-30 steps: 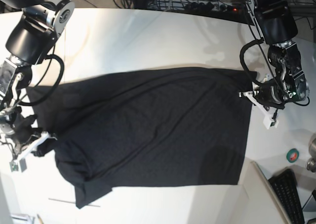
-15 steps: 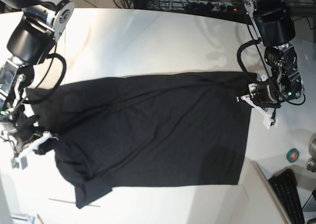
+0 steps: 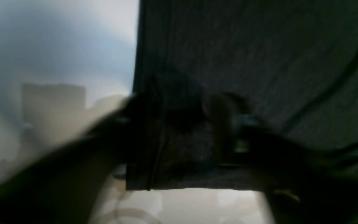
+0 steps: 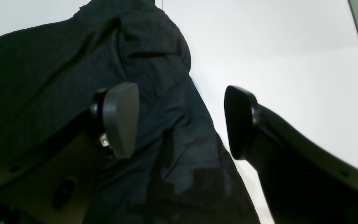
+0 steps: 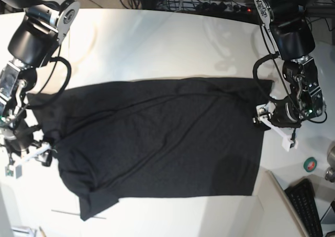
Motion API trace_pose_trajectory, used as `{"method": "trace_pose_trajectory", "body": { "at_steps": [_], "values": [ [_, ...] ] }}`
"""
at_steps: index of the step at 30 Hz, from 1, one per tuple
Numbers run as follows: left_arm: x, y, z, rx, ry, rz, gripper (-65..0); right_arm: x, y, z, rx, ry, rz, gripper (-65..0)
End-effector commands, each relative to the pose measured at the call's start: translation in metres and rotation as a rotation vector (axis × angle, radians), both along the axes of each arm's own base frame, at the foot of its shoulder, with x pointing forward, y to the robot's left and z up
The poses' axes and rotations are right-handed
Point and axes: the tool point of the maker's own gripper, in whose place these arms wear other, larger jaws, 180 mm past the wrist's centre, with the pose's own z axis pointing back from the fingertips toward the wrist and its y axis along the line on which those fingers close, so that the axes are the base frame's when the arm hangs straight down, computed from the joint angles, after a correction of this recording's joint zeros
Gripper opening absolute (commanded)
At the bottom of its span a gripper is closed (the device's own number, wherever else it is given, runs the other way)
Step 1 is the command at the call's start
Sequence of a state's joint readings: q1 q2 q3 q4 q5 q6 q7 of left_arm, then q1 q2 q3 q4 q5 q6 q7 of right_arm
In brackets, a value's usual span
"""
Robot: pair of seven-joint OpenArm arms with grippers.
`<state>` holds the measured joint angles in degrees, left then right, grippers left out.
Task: Layout the t-shirt on the table in an organized manner, then fold the t-shirt properly
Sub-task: 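Pull the held edge with both grippers toward the robot, straightening the shirt, then lift the shirt edge with both grippers and flick it flat across the table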
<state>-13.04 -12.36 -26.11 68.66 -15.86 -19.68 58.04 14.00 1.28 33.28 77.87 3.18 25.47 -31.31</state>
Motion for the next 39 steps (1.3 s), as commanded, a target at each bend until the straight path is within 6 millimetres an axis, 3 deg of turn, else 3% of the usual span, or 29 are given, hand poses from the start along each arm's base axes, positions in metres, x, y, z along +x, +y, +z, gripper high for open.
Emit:
{"method": "trace_pose_trajectory", "body": {
  "at_steps": [1,4,6,11,16,21,30,31,33,37,39],
  "values": [
    [0.018,0.008,0.023,0.023,-0.072,0.002,-16.5,0.005,-0.008,0.023,-0.026,-0.073,-0.009,-24.2],
    [0.016,0.014,0.03,0.034,-0.094,0.015,-9.5,-0.014,-0.009,0.032,-0.072,-0.09,-0.013,-24.2],
    [-0.006,0.03,0.025,0.033,-0.092,0.075,-9.4,-0.039,-0.008,0.035,-0.087,-0.077,-0.041,-24.2],
    [-0.067,0.033,0.01,-0.103,-0.116,0.177,-9.4,-0.102,-0.021,0.028,-0.016,-0.054,-0.169,-24.0],
    [-0.101,0.028,-0.006,-0.201,-0.092,0.226,-9.4,-0.144,-0.019,0.005,0.166,-0.023,-0.213,-24.0],
    [-0.098,0.018,-0.023,-0.254,-0.1,0.271,-9.5,-0.16,-0.022,-0.021,0.237,0.025,-0.256,-24.0],
    [-0.095,0.015,-0.048,-0.313,-0.093,0.338,-10.2,-0.163,-0.028,-0.05,0.301,0.078,-0.291,-24.0],
    [-0.093,0.014,-0.048,-0.319,-0.093,0.34,-13.5,-0.164,-0.033,-0.056,0.324,0.078,-0.323,-24.0],
    [-0.09,0.013,-0.049,-0.329,-0.093,0.344,-26.7,-0.16,-0.037,-0.068,0.379,0.082,-0.37,-24.0],
    [-0.087,0.01,-0.054,-0.347,-0.083,0.354,-65.0,-0.145,-0.036,-0.091,0.482,0.108,-0.401,-24.0],
    [-0.087,0.01,-0.054,-0.347,-0.082,0.355,-65.0,-0.137,-0.032,-0.101,0.523,0.123,-0.402,-24.0]
  ]
}}
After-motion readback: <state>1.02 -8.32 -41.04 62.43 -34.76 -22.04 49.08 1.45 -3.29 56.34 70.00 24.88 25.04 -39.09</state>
